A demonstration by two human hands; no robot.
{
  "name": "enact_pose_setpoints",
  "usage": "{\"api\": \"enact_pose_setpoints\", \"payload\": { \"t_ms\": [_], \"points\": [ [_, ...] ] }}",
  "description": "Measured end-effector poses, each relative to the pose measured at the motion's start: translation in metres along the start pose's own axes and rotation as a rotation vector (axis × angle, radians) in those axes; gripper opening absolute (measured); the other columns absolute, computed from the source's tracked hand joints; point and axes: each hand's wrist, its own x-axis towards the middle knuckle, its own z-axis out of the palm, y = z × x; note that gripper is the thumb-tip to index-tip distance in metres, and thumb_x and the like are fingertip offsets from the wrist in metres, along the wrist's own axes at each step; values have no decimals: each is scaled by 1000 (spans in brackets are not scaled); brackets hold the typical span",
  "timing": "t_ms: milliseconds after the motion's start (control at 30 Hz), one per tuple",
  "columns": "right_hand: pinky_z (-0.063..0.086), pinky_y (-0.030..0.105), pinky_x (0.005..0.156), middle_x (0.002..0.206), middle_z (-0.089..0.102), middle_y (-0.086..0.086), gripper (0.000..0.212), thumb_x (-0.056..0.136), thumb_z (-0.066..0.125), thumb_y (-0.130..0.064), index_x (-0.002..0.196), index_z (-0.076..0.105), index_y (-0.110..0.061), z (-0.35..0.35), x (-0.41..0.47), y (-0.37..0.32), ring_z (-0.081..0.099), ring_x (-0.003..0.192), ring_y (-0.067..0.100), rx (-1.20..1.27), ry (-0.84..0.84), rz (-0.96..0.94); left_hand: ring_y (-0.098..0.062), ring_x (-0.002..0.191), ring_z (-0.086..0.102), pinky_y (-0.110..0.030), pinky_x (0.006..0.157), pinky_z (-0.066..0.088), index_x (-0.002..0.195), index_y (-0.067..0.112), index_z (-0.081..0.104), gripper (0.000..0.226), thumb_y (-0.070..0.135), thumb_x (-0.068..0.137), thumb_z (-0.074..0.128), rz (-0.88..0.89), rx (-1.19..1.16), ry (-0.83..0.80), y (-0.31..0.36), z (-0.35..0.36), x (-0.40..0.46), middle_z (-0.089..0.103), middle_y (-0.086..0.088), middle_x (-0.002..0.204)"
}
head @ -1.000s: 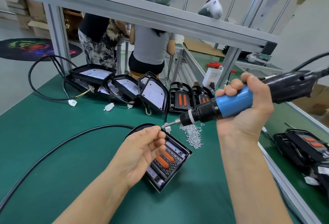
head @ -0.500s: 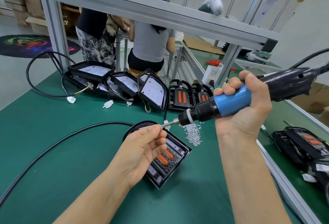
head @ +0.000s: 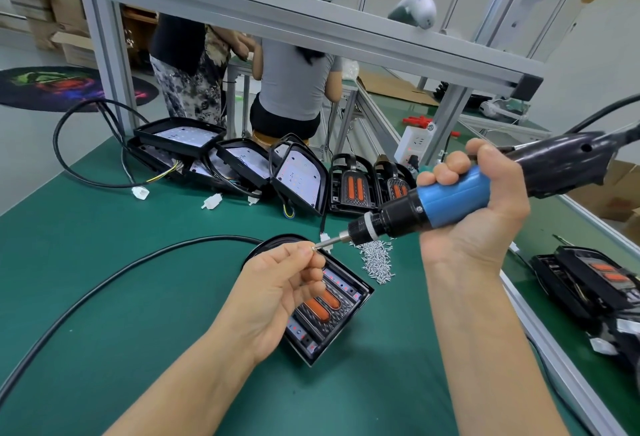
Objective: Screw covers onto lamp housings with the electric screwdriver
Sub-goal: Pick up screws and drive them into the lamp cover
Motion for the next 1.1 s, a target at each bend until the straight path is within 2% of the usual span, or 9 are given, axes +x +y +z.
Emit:
{"api": "enact_pose_setpoints", "payload": {
  "t_ms": [233,600,700,767,833,900,1000,1033,1100],
  "points": [
    [46,23,55,60,52,-5,10,78,56,-15,86,50,-15,-2,-1,1,49,50,7,-8,0,-7,-10,55,57,-20,51,53,86,1,63,10,5,88,55,23,10,26,-2,0,-1,65,-6,68],
    [45,22,55,59,52,-5,7,77,54,-15,83,52,-15,-3,-6,10,48,49,8,-9,16,-48,-12,56,58,-20,54,52,84,0,67,13,-2,89,56,204,191,118,-10,-5,4,67,-9,68],
    [45,22,56,59,51,-5,8,76,54,-15,84,52,-15,-5,-4,12,48,50,8,-1,31,-40,-9,63,60,-20,58,52,85,8,72,9,9,83,63,178,230,84,-8,-9,6,72,-5,77],
    [46,22,57,59,51,-5,8,76,54,-15,84,51,-16,-7,-1,12,48,50,8,20,38,-38,0,71,61,-17,66,49,94,18,73,21,27,75,68,203,310,96,0,-17,12,73,6,90],
    [46,23,58,59,52,-5,9,77,55,-14,85,52,-15,-9,1,13,49,51,8,6,37,-44,10,80,59,-18,75,43,106,24,67,24,31,82,65,266,420,234,10,-32,21,68,14,104],
    [46,24,58,58,52,-4,10,76,55,-12,85,52,-15,-11,3,17,48,51,9,-29,40,-56,4,97,56,-22,87,38,119,22,58,33,35,89,62,237,636,387,18,-52,30,60,6,120],
    [46,25,58,58,49,-2,11,74,56,-9,84,53,-15,-13,3,25,47,51,11,-83,54,-57,-18,125,44,-37,107,32,132,17,51,86,70,66,63,-34,1058,376,15,-71,41,50,-2,135],
    [46,25,58,60,48,0,12,73,57,-8,82,55,-16,-14,4,29,46,51,11,-91,57,-50,-22,128,40,-39,108,30,128,21,54,92,77,56,57,-112,1219,344,13,-70,44,49,-2,135],
    [45,26,57,71,44,5,13,69,62,-7,76,58,-17,-16,5,36,45,51,13,-111,54,-39,-24,126,36,-38,99,27,105,31,63,76,83,51,57,-169,1493,305,9,-64,50,49,0,128]
  ]
}}
